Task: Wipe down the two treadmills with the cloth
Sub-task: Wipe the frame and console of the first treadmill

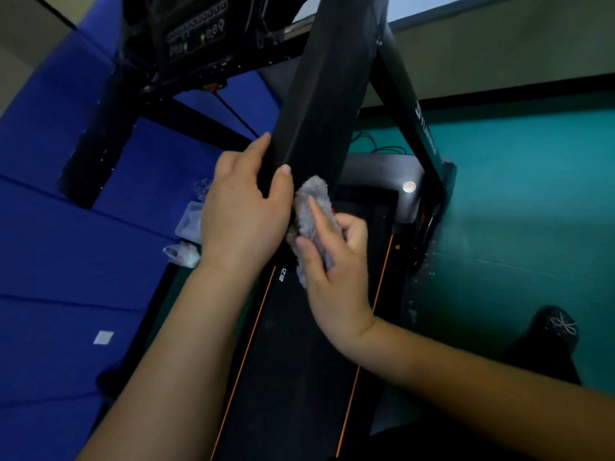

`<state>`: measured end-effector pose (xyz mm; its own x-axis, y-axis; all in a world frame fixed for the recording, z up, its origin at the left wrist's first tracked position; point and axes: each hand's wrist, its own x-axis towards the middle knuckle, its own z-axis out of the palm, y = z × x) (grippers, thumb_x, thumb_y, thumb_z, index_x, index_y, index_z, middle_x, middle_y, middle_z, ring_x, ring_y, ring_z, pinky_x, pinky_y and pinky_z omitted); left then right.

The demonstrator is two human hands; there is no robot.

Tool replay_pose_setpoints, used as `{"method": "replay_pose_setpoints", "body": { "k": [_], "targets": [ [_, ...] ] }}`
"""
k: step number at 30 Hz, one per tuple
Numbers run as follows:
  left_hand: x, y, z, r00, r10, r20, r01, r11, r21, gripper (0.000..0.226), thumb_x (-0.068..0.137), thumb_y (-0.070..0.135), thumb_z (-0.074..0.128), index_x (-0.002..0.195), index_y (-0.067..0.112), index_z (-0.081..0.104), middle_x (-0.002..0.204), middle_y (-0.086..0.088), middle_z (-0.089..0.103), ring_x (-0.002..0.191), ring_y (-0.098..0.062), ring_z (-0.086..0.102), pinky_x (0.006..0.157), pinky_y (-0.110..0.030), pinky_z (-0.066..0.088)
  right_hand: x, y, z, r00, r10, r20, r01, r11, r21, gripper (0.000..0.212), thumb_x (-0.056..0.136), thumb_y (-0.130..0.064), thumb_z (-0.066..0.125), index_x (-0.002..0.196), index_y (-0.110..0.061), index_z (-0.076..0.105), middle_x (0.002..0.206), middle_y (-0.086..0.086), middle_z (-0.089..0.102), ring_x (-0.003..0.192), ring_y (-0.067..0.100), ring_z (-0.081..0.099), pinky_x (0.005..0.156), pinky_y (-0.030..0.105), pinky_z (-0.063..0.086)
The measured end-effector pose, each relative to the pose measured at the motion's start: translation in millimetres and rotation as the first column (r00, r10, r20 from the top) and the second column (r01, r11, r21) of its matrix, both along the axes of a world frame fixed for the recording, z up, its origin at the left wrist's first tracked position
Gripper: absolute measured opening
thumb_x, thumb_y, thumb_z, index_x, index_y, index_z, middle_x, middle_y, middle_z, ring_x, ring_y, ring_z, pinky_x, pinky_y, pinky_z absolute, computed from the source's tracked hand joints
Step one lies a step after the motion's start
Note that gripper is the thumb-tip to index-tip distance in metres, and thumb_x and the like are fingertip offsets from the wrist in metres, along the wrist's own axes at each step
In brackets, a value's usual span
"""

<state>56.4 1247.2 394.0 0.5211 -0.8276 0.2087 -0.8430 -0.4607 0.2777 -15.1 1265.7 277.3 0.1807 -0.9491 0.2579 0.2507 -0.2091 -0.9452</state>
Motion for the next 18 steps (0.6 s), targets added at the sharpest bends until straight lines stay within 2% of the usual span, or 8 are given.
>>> {"method": "replay_pose_setpoints", "body": {
  "k": [3, 7, 9, 13, 15, 18],
  "targets": [
    [4.8, -1.7, -3.4, 0.999, -0.002, 0.044, 0.002, 1.0, -0.008, 0.051, 0.095, 0.044, 0.041, 0.145, 0.034, 0.036, 0.114, 0.012, 0.041, 0.097, -0.002, 0.042, 0.083, -0.026, 0.036, 9.1, -38.5, 1.7, 0.996, -0.086, -0.038, 0.087, 0.996, 0.01, 0.044, 0.093, -0.021, 0.053, 0.136, -0.012, 0.051, 0.108, 0.004, 0.036, 0.093, 0.0, 0.042, 0.093, 0.009, 0.037],
    [3.3, -1.6, -7.9, 0.999, 0.027, 0.044, -0.024, 0.997, -0.068, 0.057, 0.088, 0.049, 0.038, 0.143, 0.034, 0.04, 0.11, 0.013, 0.044, 0.09, 0.003, 0.041, 0.082, -0.025, 0.037, 22.1, -94.0, 5.6, 0.988, -0.156, -0.016, 0.155, 0.967, 0.202, 0.043, 0.095, -0.017, 0.054, 0.138, -0.013, 0.049, 0.107, 0.005, 0.035, 0.09, -0.004, 0.041, 0.09, 0.001, 0.032],
    [2.2, -1.3, -10.1, 0.999, 0.04, 0.03, -0.037, 0.995, -0.093, 0.056, 0.087, 0.048, 0.039, 0.142, 0.035, 0.041, 0.109, 0.012, 0.045, 0.091, 0.001, 0.043, 0.082, -0.026, 0.039, 21.0, -81.4, 6.1, 0.988, -0.155, -0.012, 0.153, 0.96, 0.234, 0.045, 0.096, -0.019, 0.054, 0.14, -0.015, 0.048, 0.105, 0.004, 0.035, 0.087, -0.004, 0.042, 0.087, 0.005, 0.038],
    [0.6, -1.6, -7.9, 0.999, 0.046, 0.018, -0.045, 0.996, -0.079, 0.057, 0.086, 0.049, 0.039, 0.142, 0.036, 0.041, 0.112, 0.011, 0.046, 0.094, -0.003, 0.046, 0.081, -0.027, 0.04, 15.2, -47.9, 9.8, 0.994, -0.107, 0.038, 0.095, 0.967, 0.236, 0.045, 0.096, -0.016, 0.054, 0.14, -0.014, 0.047, 0.1, -0.007, 0.034, 0.087, -0.013, 0.044, 0.082, 0.001, 0.037],
    [0.0, -4.1, -2.7, 0.999, 0.041, 0.019, -0.041, 0.998, -0.043, 0.058, 0.084, 0.049, 0.041, 0.141, 0.037, 0.041, 0.114, 0.01, 0.046, 0.1, -0.005, 0.046, 0.085, -0.03, 0.041, 20.2, -77.3, 15.5, 0.99, -0.139, 0.006, 0.133, 0.959, 0.251, 0.042, 0.096, -0.017, 0.054, 0.138, -0.012, 0.049, 0.103, -0.001, 0.037, 0.086, -0.004, 0.045, 0.084, 0.005, 0.039],
    [-0.3, -12.0, 7.7, 0.998, 0.065, 0.003, -0.065, 0.998, -0.017, 0.056, 0.08, 0.048, 0.045, 0.135, 0.039, 0.047, 0.113, 0.011, 0.047, 0.107, -0.008, 0.046, 0.092, -0.035, 0.044, 29.5, -150.0, 23.6, 0.981, -0.193, -0.022, 0.189, 0.926, 0.327, 0.035, 0.097, -0.022, 0.051, 0.127, -0.008, 0.06, 0.103, 0.014, 0.043, 0.074, 0.002, 0.042, 0.075, 0.003, 0.037]
  ]
}}
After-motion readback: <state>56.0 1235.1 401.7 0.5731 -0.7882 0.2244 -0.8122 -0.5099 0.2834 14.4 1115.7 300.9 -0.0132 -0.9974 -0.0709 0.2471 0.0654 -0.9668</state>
